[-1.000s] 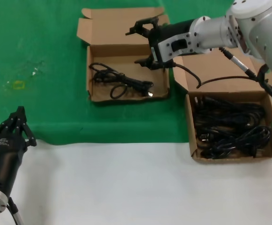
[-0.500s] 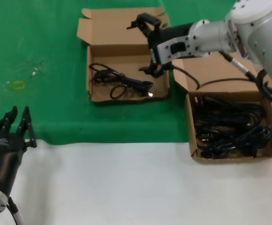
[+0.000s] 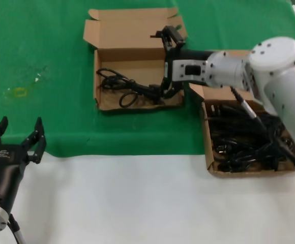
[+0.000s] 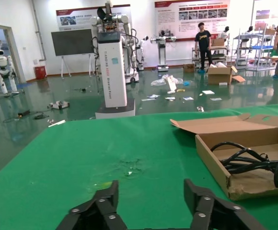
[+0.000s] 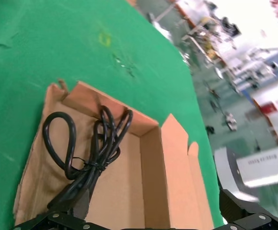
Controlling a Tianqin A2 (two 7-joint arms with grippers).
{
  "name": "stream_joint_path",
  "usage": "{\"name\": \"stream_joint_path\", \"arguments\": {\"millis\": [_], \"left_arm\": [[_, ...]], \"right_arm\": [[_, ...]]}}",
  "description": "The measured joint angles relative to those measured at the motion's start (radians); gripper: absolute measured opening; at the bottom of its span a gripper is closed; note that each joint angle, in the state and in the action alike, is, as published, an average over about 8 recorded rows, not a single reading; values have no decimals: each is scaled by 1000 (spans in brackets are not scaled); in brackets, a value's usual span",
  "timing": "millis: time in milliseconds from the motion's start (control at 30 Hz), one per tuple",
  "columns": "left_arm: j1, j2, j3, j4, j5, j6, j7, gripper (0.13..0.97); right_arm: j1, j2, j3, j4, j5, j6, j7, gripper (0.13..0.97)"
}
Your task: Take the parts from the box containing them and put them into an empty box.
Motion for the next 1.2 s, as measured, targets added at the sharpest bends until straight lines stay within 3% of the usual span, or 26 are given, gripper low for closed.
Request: {"name": "stream_joint_path", "arguments": {"millis": [100, 267, 667, 800, 1067, 1200], "left_arm": [[0, 0, 0, 0, 0, 0, 0, 410], [0, 0, 0, 0, 0, 0, 0, 550], [0, 0, 0, 0, 0, 0, 0, 817], [0, 0, 0, 0, 0, 0, 0, 817], [0, 0, 0, 0, 0, 0, 1, 927], [0, 0, 0, 0, 0, 0, 0, 942]], "right_arm": [[-59, 11, 15, 63, 15, 31, 47, 931], [-160, 30, 41, 169, 41, 83, 126, 964], [-402, 76, 104, 424, 102, 208, 315, 966], [-483, 91, 125, 509, 123, 250, 379, 966], [-644, 121, 167, 679, 163, 334, 506, 966], [-725, 136, 188, 764, 184, 376, 570, 966]]}}
